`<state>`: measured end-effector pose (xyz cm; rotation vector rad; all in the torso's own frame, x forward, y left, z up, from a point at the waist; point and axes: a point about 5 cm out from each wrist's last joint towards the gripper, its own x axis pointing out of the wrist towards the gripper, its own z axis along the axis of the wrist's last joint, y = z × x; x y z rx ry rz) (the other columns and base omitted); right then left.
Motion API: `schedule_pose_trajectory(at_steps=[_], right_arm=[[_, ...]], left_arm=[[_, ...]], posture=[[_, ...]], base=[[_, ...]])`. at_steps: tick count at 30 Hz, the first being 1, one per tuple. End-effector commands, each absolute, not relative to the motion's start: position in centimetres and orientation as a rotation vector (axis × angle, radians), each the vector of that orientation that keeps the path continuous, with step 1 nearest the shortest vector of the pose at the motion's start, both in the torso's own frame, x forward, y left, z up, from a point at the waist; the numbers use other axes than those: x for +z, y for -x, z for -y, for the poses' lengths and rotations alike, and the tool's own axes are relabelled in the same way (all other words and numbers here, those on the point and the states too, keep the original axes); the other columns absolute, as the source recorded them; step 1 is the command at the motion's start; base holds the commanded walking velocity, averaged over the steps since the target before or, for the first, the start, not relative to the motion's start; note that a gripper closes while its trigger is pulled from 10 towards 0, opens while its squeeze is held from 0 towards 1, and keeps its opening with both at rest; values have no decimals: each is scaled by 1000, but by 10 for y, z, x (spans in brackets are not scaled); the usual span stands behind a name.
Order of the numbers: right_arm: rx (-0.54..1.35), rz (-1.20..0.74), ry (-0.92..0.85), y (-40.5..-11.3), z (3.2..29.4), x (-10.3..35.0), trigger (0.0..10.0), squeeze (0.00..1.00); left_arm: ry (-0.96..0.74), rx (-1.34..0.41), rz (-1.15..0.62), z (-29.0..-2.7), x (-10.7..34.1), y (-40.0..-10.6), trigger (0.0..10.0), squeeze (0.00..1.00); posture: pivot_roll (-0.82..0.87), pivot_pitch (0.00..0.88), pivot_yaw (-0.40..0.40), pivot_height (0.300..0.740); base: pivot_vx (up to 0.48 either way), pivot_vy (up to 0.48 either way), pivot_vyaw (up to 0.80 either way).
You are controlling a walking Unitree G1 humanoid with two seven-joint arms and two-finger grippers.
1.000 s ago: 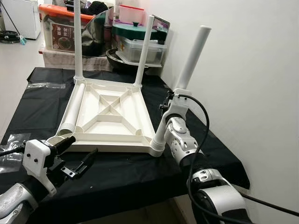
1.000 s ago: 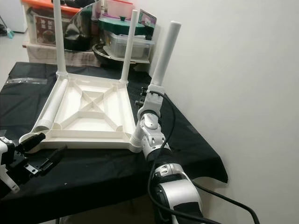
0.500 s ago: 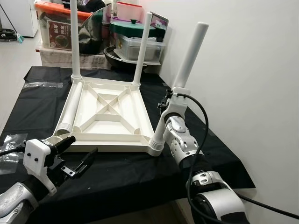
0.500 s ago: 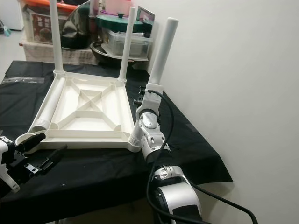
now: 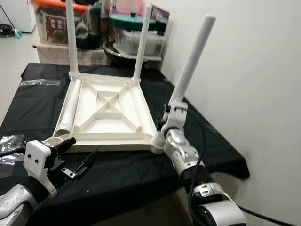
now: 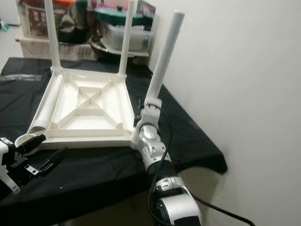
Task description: Building children table
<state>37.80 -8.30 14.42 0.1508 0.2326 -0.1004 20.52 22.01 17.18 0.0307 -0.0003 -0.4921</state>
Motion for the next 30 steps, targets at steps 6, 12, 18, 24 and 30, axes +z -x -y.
schedule_pose_trajectory(at_steps=[6,12,18,24,30], right_arm=[[-102,-115,-196,-381,91,180,10000,1000],[-52,-30,-238,-381,93,204,10000,1000],[8,15,-248,-384,96,215,10000,1000],[203,57,-197,-399,108,230,10000,1000],[371,25,-159,-409,119,232,10000,800]], left_arm=[[-42,-513,-4,-217,170,-206,10000,0],[-43,-518,-3,-217,171,-208,10000,0],[-45,-521,-3,-217,171,-208,10000,0],[-49,-523,-3,-218,171,-210,10000,0],[-52,-523,-5,-218,170,-210,10000,0]], posture=[[131,0,-172,740],[127,0,-166,740],[126,0,-165,740],[126,0,-168,740],[137,0,-177,740]], base=[[0,0,0],[0,0,0],[0,0,0],[0,0,0],[0,0,0]])
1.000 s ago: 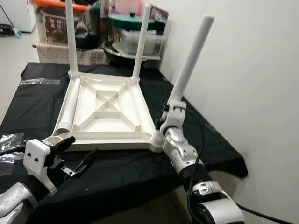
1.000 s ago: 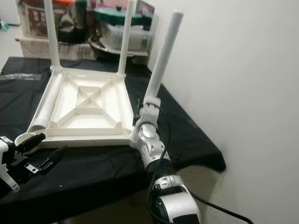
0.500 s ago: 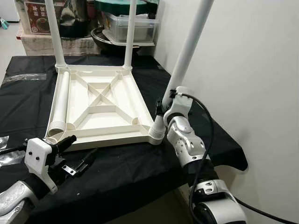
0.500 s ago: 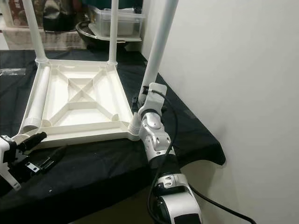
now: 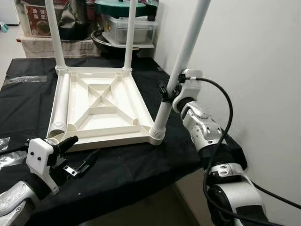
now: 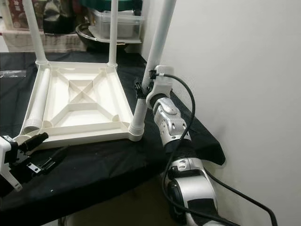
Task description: Building children table
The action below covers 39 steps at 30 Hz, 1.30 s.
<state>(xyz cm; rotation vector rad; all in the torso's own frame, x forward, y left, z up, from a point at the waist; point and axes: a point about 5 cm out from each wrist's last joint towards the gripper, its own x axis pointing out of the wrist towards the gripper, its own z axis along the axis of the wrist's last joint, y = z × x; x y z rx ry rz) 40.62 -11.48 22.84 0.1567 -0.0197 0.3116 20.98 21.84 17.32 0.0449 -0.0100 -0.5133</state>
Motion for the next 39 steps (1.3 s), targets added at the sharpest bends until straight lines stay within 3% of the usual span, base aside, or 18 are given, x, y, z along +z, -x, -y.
schedule_pose_trajectory(at_steps=[1,2,3,5,8,18,19,20,21,22,23,32,39], right_arm=[[371,25,-159,-409,119,232,10000,800],[371,25,-159,-409,119,232,10000,800],[392,22,-149,-411,122,233,10000,0],[392,22,-149,-411,122,233,10000,0],[573,39,-171,-409,126,238,10000,0],[680,45,-118,-410,131,238,9961,0],[694,43,-107,-410,131,237,6549,0],[694,43,-107,-410,131,237,6549,0],[704,40,-97,-410,130,237,2706,0],[704,40,-97,-410,130,237,2706,0],[723,37,-83,-410,130,235,0,0],[736,9,-27,-410,132,230,0,0],[495,-90,-18,-415,139,214,0,0]], left_arm=[[-52,-523,-5,-218,170,-210,10000,0],[-52,-523,-5,-218,170,-210,10000,0],[-53,-523,-6,-218,169,-209,10000,0],[-53,-523,-6,-218,169,-209,10000,0],[-56,-522,-11,-219,169,-208,10000,0],[-59,-528,-16,-219,169,-208,10000,0],[-60,-528,-16,-219,169,-207,10000,0],[-60,-528,-16,-219,169,-207,10000,0],[-60,-528,-17,-219,169,-207,10000,0],[-60,-528,-17,-219,169,-207,10000,0],[-61,-528,-19,-220,169,-206,10000,0],[-68,-525,-27,-221,168,-204,10000,0],[-65,-526,-31,-220,167,-202,10000,0]], posture=[[137,0,-177,740],[137,0,-177,740],[141,0,-181,740],[141,0,-181,740],[147,0,-183,740],[156,0,-191,740],[159,0,-192,740],[159,0,-192,740],[159,0,-192,740],[159,0,-192,740],[167,0,-195,740],[181,0,-206,740],[182,0,-207,740]], base=[[0,0,0],[0,0,0],[0,0,0],[0,0,0],[0,0,0],[0,0,0],[0,0,0],[0,0,0],[0,0,0],[0,0,0],[0,0,0],[0,0,0],[0,0,0]])
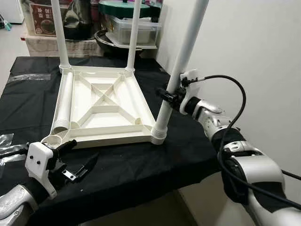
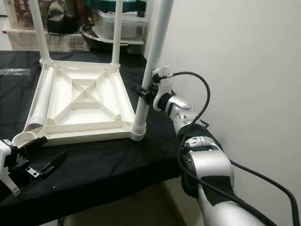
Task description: Building children table
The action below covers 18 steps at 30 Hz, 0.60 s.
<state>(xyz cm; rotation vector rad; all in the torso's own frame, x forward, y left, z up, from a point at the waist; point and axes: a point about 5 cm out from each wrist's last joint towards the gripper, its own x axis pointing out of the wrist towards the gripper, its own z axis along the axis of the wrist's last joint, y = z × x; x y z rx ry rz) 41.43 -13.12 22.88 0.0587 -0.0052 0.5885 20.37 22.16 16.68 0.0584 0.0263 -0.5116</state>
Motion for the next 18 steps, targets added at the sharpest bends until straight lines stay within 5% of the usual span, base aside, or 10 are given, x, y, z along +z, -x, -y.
schedule_pose_trajectory(at_steps=[1,3,4,5,18], right_arm=[[495,-90,-18,-415,139,214,0,0],[305,-173,-36,-416,145,197,0,0],[-28,-311,-42,-409,148,162,0,0],[-115,-348,-53,-405,145,151,0,0],[-42,-358,-130,-394,56,148,0,0]], left_arm=[[-65,-526,-31,-220,167,-202,10000,0],[-63,-526,-32,-220,167,-202,10000,0],[-57,-527,-32,-219,167,-202,10000,0],[-54,-528,-32,-218,166,-203,10000,0],[-44,-542,-25,-214,167,-207,10000,0]], posture=[[182,0,-207,740],[178,0,-202,740],[161,0,-186,740],[161,0,-186,740],[168,0,-204,740]], base=[[0,0,0],[0,0,0],[0,0,0],[0,0,0],[0,0,0]])
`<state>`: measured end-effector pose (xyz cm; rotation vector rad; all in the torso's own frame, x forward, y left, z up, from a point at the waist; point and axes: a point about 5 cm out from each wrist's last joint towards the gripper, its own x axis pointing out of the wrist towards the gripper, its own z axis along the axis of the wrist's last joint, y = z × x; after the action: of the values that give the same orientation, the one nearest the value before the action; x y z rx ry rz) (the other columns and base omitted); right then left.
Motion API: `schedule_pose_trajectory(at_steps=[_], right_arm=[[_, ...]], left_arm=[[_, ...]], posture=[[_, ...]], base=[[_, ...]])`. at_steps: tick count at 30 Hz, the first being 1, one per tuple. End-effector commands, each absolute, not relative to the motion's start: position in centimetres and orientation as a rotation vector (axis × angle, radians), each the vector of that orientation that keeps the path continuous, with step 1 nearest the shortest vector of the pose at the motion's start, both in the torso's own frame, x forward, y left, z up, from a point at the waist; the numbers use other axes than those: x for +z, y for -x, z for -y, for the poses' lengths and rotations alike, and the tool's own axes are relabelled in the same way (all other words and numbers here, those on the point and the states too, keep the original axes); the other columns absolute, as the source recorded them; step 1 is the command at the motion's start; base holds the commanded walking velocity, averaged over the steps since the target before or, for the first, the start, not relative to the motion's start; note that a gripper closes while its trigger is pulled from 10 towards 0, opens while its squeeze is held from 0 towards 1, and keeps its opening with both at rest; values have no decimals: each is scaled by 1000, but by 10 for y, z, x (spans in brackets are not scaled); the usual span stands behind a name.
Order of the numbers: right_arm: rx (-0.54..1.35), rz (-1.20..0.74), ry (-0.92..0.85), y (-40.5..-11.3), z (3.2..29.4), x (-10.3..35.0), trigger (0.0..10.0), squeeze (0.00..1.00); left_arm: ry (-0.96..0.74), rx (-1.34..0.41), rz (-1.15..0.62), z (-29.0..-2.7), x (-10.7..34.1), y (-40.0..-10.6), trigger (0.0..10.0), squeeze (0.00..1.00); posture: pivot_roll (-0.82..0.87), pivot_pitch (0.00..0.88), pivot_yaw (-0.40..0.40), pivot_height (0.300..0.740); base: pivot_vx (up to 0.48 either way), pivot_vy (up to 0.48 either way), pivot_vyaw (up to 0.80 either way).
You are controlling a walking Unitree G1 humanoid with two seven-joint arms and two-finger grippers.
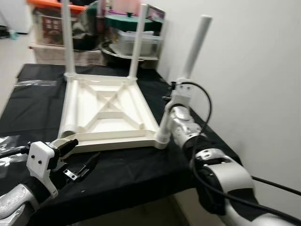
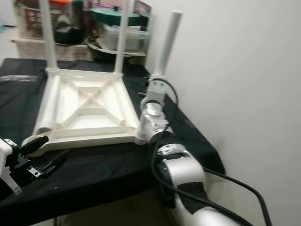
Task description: Building children table
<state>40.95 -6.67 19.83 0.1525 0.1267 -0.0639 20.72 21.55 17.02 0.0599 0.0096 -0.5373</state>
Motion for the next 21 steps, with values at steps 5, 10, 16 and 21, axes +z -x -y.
schedule_pose_trajectory(at_steps=[5,10,16,21], right_arm=[[-24,-355,-133,-395,49,155,0,0],[-67,-316,-155,-397,52,163,10000,1000],[-37,-238,-150,-405,60,183,10000,1000],[117,-66,-150,-421,93,235,10000,0]], left_arm=[[-41,-537,-27,-214,165,-205,10000,0],[-32,-542,-31,-212,164,-205,10000,0],[-36,-552,-29,-211,166,-208,10000,0],[-41,-548,-32,-214,165,-206,10000,0]], posture=[[167,0,-205,740],[157,0,-195,740],[160,0,-190,740],[157,0,-193,740]], base=[[0,0,0],[0,0,0],[0,0,0],[0,0,0]])
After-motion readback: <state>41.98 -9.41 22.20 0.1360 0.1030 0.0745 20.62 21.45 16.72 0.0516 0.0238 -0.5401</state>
